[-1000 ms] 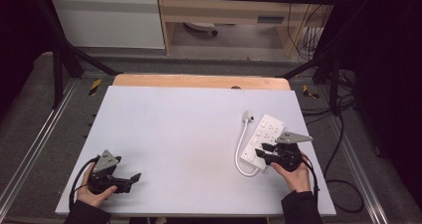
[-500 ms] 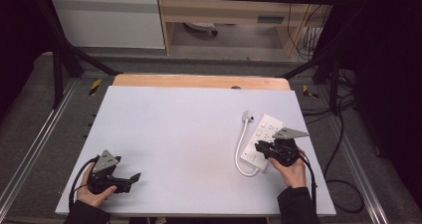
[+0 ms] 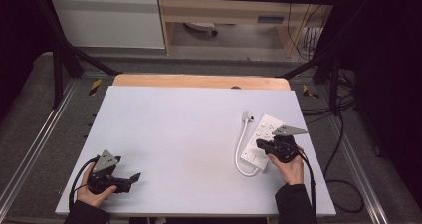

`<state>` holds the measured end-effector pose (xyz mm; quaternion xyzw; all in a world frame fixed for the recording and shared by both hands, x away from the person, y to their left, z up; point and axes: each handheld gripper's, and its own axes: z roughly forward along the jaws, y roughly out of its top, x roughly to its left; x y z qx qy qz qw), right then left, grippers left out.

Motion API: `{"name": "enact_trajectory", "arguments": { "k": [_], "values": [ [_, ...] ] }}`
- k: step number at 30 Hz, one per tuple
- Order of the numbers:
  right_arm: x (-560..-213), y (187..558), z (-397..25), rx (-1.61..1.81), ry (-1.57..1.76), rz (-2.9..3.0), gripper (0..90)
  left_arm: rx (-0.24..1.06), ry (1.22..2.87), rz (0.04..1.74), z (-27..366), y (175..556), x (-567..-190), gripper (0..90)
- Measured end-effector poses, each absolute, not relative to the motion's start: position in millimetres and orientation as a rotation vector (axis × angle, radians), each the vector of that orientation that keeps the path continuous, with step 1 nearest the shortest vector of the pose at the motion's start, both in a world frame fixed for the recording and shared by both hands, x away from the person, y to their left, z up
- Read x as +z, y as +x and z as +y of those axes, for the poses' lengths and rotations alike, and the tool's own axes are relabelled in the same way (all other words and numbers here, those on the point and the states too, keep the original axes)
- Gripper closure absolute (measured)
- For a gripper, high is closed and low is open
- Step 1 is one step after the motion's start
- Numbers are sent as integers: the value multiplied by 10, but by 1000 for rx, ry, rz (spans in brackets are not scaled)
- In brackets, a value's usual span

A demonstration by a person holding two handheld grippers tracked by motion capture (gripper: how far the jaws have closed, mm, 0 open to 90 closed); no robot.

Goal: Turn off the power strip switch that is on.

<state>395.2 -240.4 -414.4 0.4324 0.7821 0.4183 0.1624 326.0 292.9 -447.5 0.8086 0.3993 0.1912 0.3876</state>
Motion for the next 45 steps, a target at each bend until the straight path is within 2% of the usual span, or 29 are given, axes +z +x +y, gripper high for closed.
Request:
{"name": "enact_trajectory", "arguments": {
  "k": [3,45],
  "values": [
    [-4164,3979,-2401,1196,1251,2230,900,487,2057,1015,2929,3259,-4474,39],
    [-4322,4262,-2324,1128,1278,2201,900,491,2058,1018,2937,3260,-4480,41]
  ]
}}
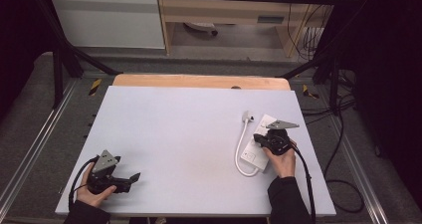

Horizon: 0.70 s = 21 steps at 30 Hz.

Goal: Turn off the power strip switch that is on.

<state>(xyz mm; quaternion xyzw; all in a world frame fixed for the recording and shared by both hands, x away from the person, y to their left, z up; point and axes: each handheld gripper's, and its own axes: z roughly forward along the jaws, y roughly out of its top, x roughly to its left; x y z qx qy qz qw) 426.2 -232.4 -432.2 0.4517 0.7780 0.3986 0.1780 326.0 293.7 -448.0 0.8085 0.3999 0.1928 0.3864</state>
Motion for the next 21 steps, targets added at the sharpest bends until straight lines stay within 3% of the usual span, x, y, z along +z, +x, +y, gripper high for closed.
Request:
{"name": "enact_trajectory", "arguments": {
  "k": [21],
  "values": [
    [-4352,4275,-2320,1111,1270,2195,900,495,2059,1015,2934,3257,-4477,42]
  ]
}}
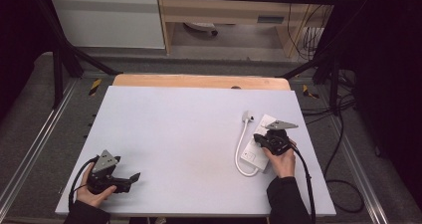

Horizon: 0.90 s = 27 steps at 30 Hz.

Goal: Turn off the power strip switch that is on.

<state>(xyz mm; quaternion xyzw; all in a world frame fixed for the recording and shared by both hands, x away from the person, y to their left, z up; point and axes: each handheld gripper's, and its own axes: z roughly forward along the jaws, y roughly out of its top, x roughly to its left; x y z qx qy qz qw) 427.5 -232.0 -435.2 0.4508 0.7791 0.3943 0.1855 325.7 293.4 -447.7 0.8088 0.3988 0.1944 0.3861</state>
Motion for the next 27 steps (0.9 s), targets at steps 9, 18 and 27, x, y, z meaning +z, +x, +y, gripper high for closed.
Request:
{"name": "enact_trajectory", "arguments": {
  "k": [9,18,27],
  "values": [
    [-4357,4271,-2315,1098,1244,2199,900,497,2060,1015,2933,3256,-4475,42],
    [-4377,4277,-2325,1088,1245,2186,900,498,2059,1016,2937,3257,-4476,42],
    [-4375,4275,-2319,1083,1250,2182,900,495,2059,1018,2936,3260,-4481,43]
  ]
}}
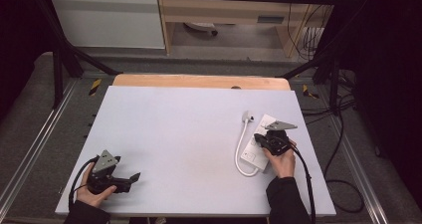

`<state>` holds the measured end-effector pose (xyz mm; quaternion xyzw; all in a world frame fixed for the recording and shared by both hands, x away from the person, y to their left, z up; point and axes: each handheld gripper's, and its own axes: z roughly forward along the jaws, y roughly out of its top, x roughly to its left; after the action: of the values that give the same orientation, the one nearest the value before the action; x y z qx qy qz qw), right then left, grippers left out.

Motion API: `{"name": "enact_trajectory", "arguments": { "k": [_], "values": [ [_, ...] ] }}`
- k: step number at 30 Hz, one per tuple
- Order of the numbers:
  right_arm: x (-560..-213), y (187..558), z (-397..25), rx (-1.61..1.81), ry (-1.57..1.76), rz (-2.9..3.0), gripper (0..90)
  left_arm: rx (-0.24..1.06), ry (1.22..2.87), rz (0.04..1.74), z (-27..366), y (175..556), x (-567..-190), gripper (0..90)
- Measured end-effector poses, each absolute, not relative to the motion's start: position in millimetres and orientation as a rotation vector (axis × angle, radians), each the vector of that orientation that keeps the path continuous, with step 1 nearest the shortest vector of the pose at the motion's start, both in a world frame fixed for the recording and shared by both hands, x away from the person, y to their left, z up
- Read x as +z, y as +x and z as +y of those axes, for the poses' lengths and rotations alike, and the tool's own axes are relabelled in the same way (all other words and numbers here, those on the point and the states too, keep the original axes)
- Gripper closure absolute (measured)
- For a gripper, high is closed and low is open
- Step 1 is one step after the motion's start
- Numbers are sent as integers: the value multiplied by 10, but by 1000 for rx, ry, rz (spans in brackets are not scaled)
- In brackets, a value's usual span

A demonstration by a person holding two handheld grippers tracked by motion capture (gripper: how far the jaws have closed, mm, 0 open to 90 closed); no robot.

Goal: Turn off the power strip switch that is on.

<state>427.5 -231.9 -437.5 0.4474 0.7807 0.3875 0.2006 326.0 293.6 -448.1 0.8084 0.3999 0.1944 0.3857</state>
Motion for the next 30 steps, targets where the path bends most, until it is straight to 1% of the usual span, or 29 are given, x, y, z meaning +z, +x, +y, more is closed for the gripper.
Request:
{"name": "enact_trajectory", "arguments": {
  "k": [4,6,8,12,13,14,15,17,25,28,30],
  "values": [
    [-4357,4271,-2327,1065,1265,2190,894,495,2058,1019,2937,3260,-4480,43],
    [-4346,4244,-2338,1080,1254,2199,861,495,2058,1019,2937,3261,-4481,43],
    [-4334,4233,-2345,1089,1244,2200,857,495,2060,1020,2936,3261,-4482,43],
    [-4250,4181,-2357,1133,1230,2193,803,495,2059,1020,2936,3260,-4481,43],
    [-4230,4168,-2363,1142,1229,2190,776,495,2058,1020,2937,3260,-4480,43],
    [-4195,4139,-2381,1145,1234,2193,721,496,2059,1020,2937,3260,-4481,43],
    [-4195,4139,-2381,1145,1234,2193,721,495,2059,1020,2936,3261,-4481,43],
    [-4165,4107,-2395,1133,1234,2192,657,495,2060,1020,2935,3261,-4481,43],
    [-4108,3978,-2427,1175,1216,2182,292,495,2060,1019,2935,3259,-4480,43],
    [-4119,3920,-2455,1171,1221,2188,212,493,2061,1019,2933,3260,-4481,43],
    [-4134,3887,-2479,1173,1224,2189,139,493,2061,1019,2931,3260,-4482,43]
  ]
}}
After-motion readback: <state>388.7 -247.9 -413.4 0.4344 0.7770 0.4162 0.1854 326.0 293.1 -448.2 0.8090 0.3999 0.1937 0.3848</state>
